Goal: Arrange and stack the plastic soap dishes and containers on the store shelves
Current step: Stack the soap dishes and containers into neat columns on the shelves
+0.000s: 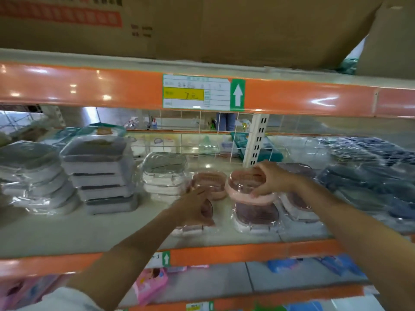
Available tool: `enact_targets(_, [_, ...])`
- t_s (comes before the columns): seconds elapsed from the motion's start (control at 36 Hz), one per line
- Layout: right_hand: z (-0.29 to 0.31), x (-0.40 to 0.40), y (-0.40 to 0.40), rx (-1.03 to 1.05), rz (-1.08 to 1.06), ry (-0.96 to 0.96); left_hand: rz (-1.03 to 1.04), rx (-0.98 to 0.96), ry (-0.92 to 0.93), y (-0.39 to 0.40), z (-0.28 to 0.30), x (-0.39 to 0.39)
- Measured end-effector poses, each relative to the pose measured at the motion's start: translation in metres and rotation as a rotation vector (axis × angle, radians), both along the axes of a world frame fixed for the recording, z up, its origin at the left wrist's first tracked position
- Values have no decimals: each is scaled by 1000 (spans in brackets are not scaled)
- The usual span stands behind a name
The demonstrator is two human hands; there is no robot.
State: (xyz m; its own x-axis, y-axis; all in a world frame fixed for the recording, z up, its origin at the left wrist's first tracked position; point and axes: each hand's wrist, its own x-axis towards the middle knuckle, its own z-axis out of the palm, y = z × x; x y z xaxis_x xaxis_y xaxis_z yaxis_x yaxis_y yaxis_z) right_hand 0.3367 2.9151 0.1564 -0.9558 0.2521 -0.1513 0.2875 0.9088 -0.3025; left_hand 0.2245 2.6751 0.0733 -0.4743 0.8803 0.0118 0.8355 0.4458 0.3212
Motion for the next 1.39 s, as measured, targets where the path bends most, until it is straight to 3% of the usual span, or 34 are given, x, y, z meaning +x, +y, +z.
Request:
enact_targets(0.17, [-13, -49, -22, -33, 21, 180, 188, -25, -28, -33, -1, 2])
enact_targets(0.42, [-28, -98, -53, -44, 90, 33, 360, -223, 75, -74, -3, 11])
enact_targets(0.69, [-42, -72, -28, -124, 92, 25, 325, -317, -42, -66, 9, 11])
enact_targets(0.81, [-53, -49, -2, -103, 140, -2, 373, -282, -81, -51, 9, 15])
enact_targets(0.89, [-38, -14, -8, -7, 136, -186, 380, -242, -124, -31, 3, 17])
enact_targets(1.03, [-44, 17, -5, 87, 167, -280, 267, -131, -95, -3, -4, 19])
enact_targets(1.17, [-68, 39, -8, 49, 157, -171, 180, -31, -50, 3, -8, 18])
enact_targets(1.28, [-74, 40, -7, -26, 131, -136, 286, -65, -21, -6, -15, 19])
enact_targets(1.39, [-84, 40, -14, -107, 74, -67, 280, 49, -68, -17, -17, 24])
